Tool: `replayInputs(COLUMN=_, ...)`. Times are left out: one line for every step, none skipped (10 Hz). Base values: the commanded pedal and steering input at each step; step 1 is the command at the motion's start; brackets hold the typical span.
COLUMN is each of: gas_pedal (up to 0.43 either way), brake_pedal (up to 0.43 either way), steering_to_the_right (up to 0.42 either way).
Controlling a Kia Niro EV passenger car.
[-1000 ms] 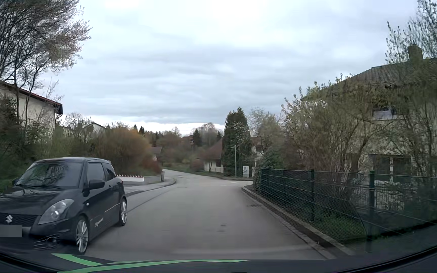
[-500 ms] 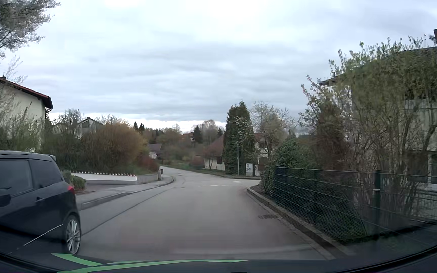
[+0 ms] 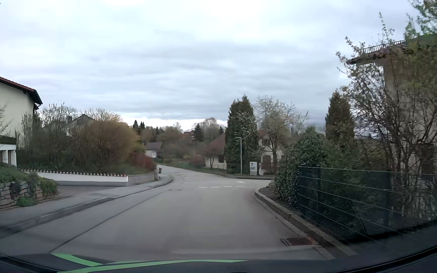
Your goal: Follow the waypoints while adhering to traffic rules and regulations
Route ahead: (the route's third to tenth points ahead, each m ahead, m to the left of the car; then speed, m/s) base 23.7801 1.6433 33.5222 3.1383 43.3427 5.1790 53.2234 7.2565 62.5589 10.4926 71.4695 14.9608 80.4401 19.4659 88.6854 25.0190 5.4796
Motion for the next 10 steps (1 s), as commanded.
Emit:
replayInputs(gas_pedal=0.000, brake_pedal=0.043, steering_to_the_right=-0.009)
replayInputs(gas_pedal=0.000, brake_pedal=0.079, steering_to_the_right=-0.009)
replayInputs(gas_pedal=0.000, brake_pedal=0.098, steering_to_the_right=-0.008)
replayInputs(gas_pedal=0.000, brake_pedal=0.098, steering_to_the_right=-0.009)
replayInputs(gas_pedal=0.000, brake_pedal=0.091, steering_to_the_right=-0.008)
replayInputs(gas_pedal=0.000, brake_pedal=0.098, steering_to_the_right=-0.008)
replayInputs(gas_pedal=0.000, brake_pedal=0.110, steering_to_the_right=-0.008)
replayInputs(gas_pedal=0.000, brake_pedal=0.122, steering_to_the_right=-0.008)
replayInputs(gas_pedal=0.000, brake_pedal=0.134, steering_to_the_right=-0.007)
replayInputs(gas_pedal=0.000, brake_pedal=0.146, steering_to_the_right=-0.006)
